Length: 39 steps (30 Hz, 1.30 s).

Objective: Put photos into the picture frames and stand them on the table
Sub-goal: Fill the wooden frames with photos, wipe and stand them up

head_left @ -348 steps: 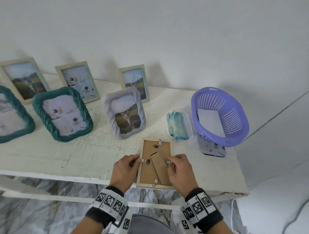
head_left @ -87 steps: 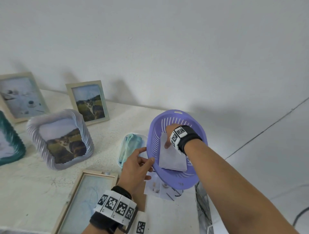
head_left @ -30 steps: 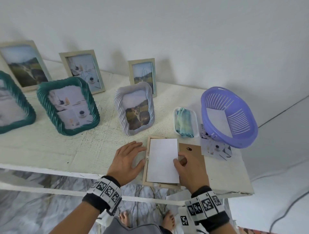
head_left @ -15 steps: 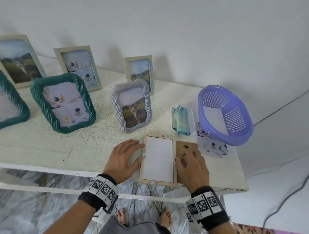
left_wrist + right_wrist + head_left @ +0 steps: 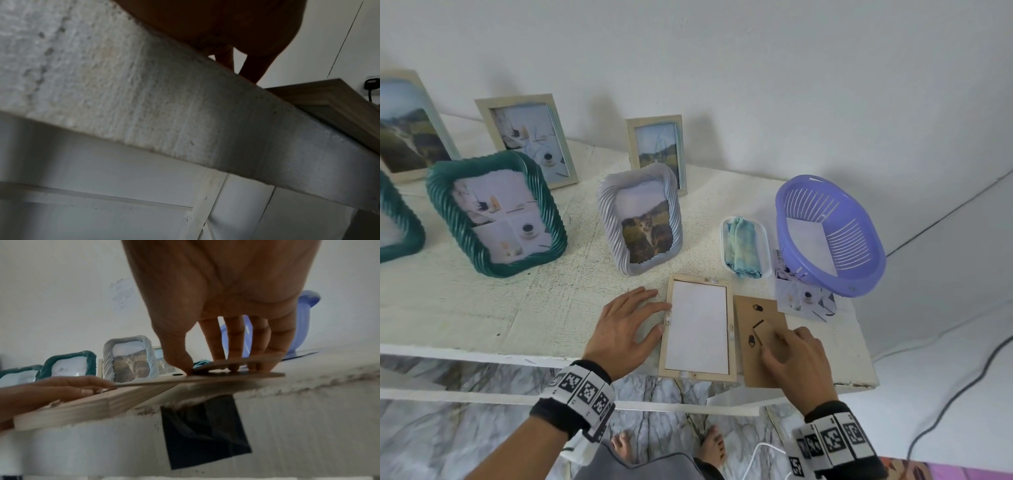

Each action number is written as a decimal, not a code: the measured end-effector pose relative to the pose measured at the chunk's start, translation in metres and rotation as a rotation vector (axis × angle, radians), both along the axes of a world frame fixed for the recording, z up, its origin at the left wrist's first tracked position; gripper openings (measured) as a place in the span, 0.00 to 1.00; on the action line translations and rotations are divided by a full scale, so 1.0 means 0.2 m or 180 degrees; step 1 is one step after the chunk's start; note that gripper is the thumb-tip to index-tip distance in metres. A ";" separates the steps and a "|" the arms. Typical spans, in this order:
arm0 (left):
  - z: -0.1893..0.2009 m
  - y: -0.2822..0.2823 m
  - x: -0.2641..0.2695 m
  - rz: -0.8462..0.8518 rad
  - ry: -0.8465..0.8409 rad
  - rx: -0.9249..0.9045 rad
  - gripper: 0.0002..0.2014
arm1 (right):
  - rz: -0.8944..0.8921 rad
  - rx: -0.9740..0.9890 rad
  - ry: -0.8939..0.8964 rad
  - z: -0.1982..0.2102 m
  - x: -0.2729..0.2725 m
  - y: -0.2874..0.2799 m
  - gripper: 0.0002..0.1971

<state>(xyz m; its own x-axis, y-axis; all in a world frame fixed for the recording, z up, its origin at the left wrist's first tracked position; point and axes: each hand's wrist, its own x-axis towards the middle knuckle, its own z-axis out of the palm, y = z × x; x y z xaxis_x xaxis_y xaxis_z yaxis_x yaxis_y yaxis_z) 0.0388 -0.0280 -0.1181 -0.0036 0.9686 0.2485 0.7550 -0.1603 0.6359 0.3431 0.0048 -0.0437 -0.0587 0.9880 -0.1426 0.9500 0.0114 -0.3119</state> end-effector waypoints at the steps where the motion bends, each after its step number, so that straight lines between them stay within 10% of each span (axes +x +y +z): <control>1: 0.00 0.00 0.00 -0.0006 -0.0001 -0.0009 0.19 | 0.0028 0.0009 0.0092 0.01 0.03 -0.01 0.21; 8: 0.00 0.00 0.00 -0.0028 -0.0005 -0.0032 0.19 | 0.0291 0.0221 0.0612 0.14 0.01 -0.05 0.18; 28: 0.00 0.01 0.00 0.0005 0.0090 -0.0088 0.20 | 0.0832 0.0772 -0.0171 -0.06 -0.51 -0.03 0.15; 39: 0.00 0.00 0.00 0.0011 0.0122 -0.0066 0.20 | 0.1012 -0.0228 0.1187 -0.04 -0.19 0.15 0.14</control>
<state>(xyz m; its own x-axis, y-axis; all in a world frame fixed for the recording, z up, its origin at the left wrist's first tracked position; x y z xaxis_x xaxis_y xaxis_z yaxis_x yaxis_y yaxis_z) 0.0389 -0.0279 -0.1177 0.0023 0.9736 0.2282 0.7794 -0.1447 0.6095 0.3058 0.0344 -0.0509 -0.4156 0.9014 -0.1213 0.7265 0.2487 -0.6406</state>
